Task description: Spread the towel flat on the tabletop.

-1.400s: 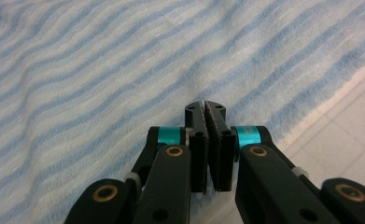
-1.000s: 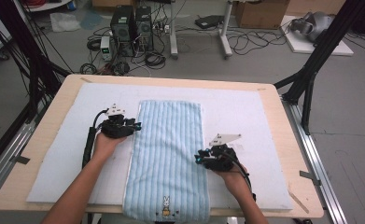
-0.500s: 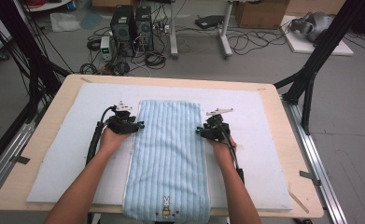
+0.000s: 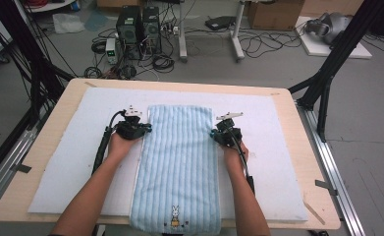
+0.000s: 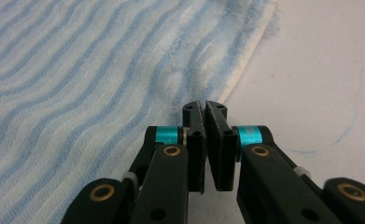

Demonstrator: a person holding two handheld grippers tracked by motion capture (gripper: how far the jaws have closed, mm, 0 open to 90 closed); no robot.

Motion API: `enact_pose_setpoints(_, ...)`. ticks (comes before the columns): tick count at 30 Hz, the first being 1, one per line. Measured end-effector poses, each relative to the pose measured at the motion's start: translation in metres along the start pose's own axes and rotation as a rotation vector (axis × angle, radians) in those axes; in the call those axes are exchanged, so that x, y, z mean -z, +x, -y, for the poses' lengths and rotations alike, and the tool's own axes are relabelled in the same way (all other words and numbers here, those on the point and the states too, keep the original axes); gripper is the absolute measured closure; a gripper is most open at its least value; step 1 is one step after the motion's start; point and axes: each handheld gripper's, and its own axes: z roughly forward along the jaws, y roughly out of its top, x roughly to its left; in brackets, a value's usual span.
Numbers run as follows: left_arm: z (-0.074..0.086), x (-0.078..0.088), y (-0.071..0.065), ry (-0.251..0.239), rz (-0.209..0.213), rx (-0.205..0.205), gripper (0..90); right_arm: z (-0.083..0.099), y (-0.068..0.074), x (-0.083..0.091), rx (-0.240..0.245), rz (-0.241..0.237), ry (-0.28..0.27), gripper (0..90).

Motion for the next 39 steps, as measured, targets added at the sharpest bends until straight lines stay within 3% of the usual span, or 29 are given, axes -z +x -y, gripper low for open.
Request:
enact_pose_setpoints(3, 0.000, 0.006, 0.006, -0.019, 0.011, 0.044, 57.6, 0.000, -0.003, 0.007, -0.016, -0.025, -0.052, 66.7)
enact_pose_setpoints(4, 0.000, 0.011, 0.008, -0.034, 0.038, 0.066, 49.6, 0.000, -0.004, 0.011, -0.020, -0.031, -0.073, 62.4)
enact_pose_setpoints(8, 0.005, 0.032, 0.008, -0.127, 0.117, 0.056, 39.9, 0.005, -0.007, 0.033, 0.019, -0.064, -0.151, 46.5)
enact_pose_setpoints(11, 0.010, 0.048, 0.006, -0.196, 0.135, 0.037, 33.0, 0.010, -0.010, 0.047, 0.038, -0.091, -0.159, 38.1)
enact_pose_setpoints(15, 0.017, 0.065, 0.005, -0.254, 0.188, 0.057, 24.6, 0.021, -0.012, 0.068, 0.067, -0.129, -0.202, 29.0)
enact_pose_setpoints(17, 0.024, 0.074, 0.002, -0.294, 0.196, 0.036, 20.0, 0.028, -0.012, 0.078, 0.087, -0.155, -0.202, 26.1)
enact_pose_setpoints(21, 0.030, 0.084, -0.001, -0.340, 0.225, -0.018, 19.6, 0.045, -0.014, 0.091, 0.117, -0.182, -0.217, 16.1)
enact_pose_setpoints(23, 0.033, 0.089, -0.003, -0.360, 0.236, -0.027, 19.5, 0.053, -0.016, 0.094, 0.103, -0.187, -0.219, 11.3)
enact_pose_setpoints(26, 0.039, 0.092, -0.005, -0.374, 0.237, -0.038, 19.6, 0.062, -0.020, 0.098, 0.090, -0.193, -0.255, 11.2)
enact_pose_setpoints(31, 0.040, 0.093, -0.001, -0.387, 0.230, -0.006, 20.0, 0.064, -0.026, 0.107, 0.058, -0.178, -0.315, 10.5)
enact_pose_setpoints(35, 0.041, 0.092, 0.001, -0.374, 0.224, 0.004, 20.3, 0.065, -0.029, 0.107, 0.035, -0.133, -0.303, 10.4)
enact_pose_setpoints(39, 0.041, 0.093, 0.000, -0.368, 0.213, 0.002, 20.3, 0.066, -0.030, 0.107, 0.014, -0.126, -0.294, 10.3)
